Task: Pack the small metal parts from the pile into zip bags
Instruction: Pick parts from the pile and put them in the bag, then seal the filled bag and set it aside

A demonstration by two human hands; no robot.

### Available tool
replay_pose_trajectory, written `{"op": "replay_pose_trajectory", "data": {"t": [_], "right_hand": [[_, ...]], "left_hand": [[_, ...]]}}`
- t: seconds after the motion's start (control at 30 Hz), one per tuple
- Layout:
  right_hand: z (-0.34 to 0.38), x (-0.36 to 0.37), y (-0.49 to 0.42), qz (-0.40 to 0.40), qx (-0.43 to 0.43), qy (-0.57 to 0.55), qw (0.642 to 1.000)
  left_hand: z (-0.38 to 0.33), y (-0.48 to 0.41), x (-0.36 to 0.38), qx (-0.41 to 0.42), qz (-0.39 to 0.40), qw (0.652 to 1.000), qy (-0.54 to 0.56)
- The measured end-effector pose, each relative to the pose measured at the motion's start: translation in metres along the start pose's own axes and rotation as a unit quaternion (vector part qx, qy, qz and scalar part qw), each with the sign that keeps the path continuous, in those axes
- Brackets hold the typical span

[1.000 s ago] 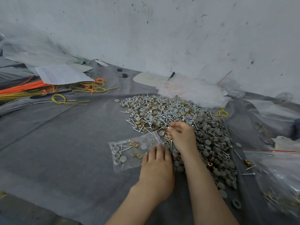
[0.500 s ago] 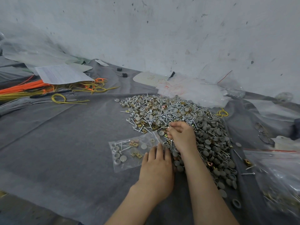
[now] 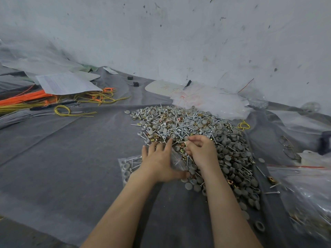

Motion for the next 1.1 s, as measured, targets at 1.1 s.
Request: {"op": "replay_pose_trajectory", "data": {"t": [1.1], "right_hand": [[0.082,0.018,0.046,0.176,-0.128,0.254,0.942]], "left_hand": [[0.009,0.029,-0.049,0.085,-0.011,0.946,0.313]]}}
Point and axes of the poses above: each hand's wrist, its own y-axis away from the middle knuckle, its own x-axis out of the palm, z = x × y, the point moved 8 cm from there along -y, towards the middle knuckle
